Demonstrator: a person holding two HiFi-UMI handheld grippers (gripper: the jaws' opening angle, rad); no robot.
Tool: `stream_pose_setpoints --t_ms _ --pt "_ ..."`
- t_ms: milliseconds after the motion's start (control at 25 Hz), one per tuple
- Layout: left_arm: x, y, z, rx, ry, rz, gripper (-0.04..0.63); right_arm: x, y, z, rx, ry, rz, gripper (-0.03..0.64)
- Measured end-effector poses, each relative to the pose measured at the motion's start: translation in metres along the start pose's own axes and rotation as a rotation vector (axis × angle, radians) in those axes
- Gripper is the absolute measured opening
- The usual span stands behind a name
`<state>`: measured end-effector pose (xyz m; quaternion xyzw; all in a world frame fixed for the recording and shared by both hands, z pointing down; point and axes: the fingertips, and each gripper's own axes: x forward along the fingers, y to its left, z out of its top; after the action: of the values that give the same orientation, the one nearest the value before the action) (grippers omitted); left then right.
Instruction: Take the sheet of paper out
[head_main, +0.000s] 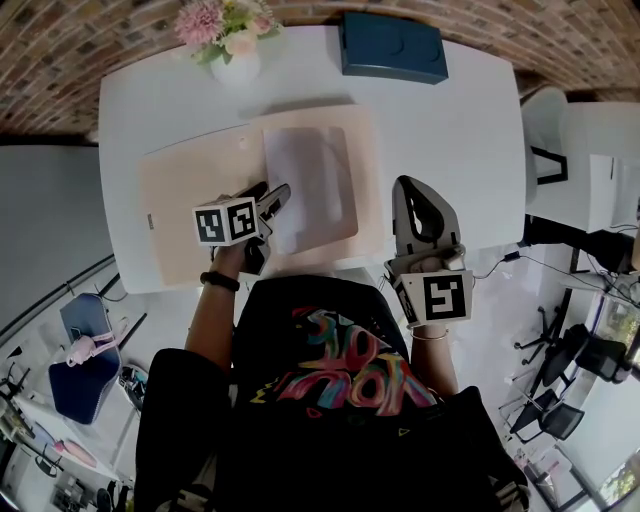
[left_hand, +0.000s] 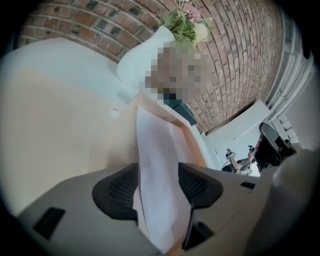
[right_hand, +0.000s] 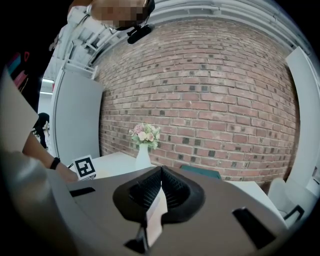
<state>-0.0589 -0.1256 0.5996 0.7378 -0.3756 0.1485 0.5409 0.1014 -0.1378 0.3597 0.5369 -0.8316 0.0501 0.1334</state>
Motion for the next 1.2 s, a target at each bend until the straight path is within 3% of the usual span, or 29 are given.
stream_pose_setpoints --t_ms 240,560,760,880,1080,1200 --pt "0.005 0.000 -0.003 -0.027 0.025 -0.029 0.250 0.004 0.005 -0.003 0.000 0.012 0.010 0.017" --pt "0.005 -0.016 -0.002 -0.044 0.041 -0.202 0.250 0.006 0.009 -0.010 -0.016 0.042 0.027 0.017" --pt "0.002 -0.021 0.004 -0.143 -0.003 -0.336 0.249 0.008 0.011 -0.007 -0.005 0.031 0.023 0.017" --pt "0.002 -0.024 -0.005 -0.211 0.054 -0.410 0.249 0.009 0.012 -0.008 -0.003 0.035 0.023 0.017" --pt "-0.002 -0.026 -0.022 -0.219 0.153 -0.448 0.249 0.012 0.015 -0.009 0.000 0.041 0.024 0.017" --pt "0.000 -0.024 -0.014 -0.220 0.110 -0.440 0.249 0.014 0.016 -0.010 0.002 0.041 0.026 0.017"
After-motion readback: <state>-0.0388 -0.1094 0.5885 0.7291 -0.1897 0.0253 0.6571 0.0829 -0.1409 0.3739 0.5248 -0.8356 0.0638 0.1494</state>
